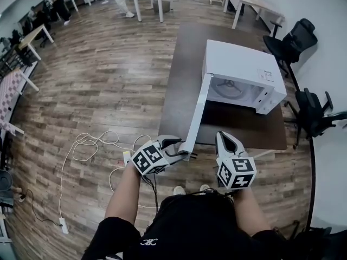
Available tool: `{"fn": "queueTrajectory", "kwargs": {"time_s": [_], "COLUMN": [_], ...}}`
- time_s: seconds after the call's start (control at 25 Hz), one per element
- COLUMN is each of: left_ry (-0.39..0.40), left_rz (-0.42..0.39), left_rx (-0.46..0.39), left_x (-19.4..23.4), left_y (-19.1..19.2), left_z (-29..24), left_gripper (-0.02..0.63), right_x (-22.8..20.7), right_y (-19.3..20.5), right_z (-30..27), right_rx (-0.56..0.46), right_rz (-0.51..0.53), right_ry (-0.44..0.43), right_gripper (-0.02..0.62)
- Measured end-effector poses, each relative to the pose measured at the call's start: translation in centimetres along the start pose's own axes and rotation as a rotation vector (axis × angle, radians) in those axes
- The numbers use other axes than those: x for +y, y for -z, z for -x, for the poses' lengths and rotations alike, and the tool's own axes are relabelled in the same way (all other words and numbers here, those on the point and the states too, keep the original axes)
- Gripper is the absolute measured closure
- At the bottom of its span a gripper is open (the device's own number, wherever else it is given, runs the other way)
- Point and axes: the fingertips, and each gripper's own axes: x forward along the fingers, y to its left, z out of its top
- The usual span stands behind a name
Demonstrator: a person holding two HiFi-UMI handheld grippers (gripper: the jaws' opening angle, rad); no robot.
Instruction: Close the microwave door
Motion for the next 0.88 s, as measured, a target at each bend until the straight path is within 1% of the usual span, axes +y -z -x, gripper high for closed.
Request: {"fn": "queueTrajectory", "kwargs": {"time_s": [0.16, 0.32, 0.6, 0.88], "left_ry": [0.037, 0.081, 0.132, 0.167], "left_rz": [-0.008, -0.028, -0.066, -0.085], "left_rx": [0.002, 0.018, 0.065, 0.054], "left_x": [-0.6, -1.6, -2.5, -4.1], "left_y": [0.0, -0.2, -0.2, -1.3], "left_z": [-0.6, -1.1, -2.5, -4.8], "left_gripper": [0.362, 0.422, 0.428, 0.434], "right_x": [-0.3, -0.7, -1.7, -3.4], "right_y": [0.2, 0.4, 0.8, 1.1], "right_z": [0.3, 0.7, 1.3, 2.0], "right_rx": [0.0, 0.001, 0.002, -0.005], "right_rz": [-0.005, -0.01, -0.019, -0.036], "right_ry": [0.015, 0.033, 0.069, 0.106], "right_gripper": [0.589, 0.589, 0.589, 0.589]}}
